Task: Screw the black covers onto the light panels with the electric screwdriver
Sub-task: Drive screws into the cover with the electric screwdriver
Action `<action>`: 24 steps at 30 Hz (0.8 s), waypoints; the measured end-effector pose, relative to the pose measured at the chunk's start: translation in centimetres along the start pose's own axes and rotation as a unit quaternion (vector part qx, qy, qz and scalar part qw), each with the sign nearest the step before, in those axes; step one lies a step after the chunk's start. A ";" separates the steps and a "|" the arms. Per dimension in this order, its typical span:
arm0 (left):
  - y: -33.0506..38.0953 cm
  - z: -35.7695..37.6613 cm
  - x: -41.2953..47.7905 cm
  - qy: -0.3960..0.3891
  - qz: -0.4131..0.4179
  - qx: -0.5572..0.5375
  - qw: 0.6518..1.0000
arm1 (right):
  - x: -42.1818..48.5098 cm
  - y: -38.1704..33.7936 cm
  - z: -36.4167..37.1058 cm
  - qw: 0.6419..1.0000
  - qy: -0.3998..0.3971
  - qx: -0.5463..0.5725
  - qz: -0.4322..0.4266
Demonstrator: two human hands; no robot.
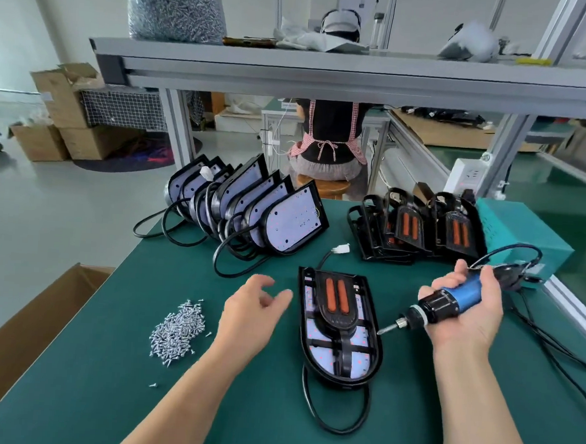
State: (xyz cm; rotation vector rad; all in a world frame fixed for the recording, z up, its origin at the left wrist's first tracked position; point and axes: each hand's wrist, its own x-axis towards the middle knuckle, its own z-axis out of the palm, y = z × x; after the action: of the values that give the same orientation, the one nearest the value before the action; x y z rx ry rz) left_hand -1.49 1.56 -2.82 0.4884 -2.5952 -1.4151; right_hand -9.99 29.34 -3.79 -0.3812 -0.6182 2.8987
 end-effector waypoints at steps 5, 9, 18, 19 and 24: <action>-4.1 -7.1 0.3 0.030 0.023 0.202 0.979 | 0.1 0.5 0.1 1.000 -0.013 0.008 0.012; -5.1 -8.6 0.0 -0.034 0.026 0.290 0.956 | -0.1 0.6 0.4 1.000 -0.008 0.012 0.024; -5.9 -7.3 0.0 0.001 0.062 0.362 0.930 | -0.4 0.1 0.6 1.000 0.003 0.011 0.013; -5.9 -7.2 -0.1 -0.001 0.072 0.374 0.924 | -0.4 0.1 0.7 1.000 0.005 0.007 0.012; -3.3 -5.6 -1.6 -0.010 0.128 0.199 0.972 | -1.0 1.0 1.8 1.000 0.001 -0.002 0.007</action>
State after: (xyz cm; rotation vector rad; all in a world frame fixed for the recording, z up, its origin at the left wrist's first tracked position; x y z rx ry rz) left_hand 2.28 -3.99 -2.49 0.1699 -2.8374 -0.8277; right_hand -9.67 27.57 -2.39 -0.3903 -0.6229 2.9104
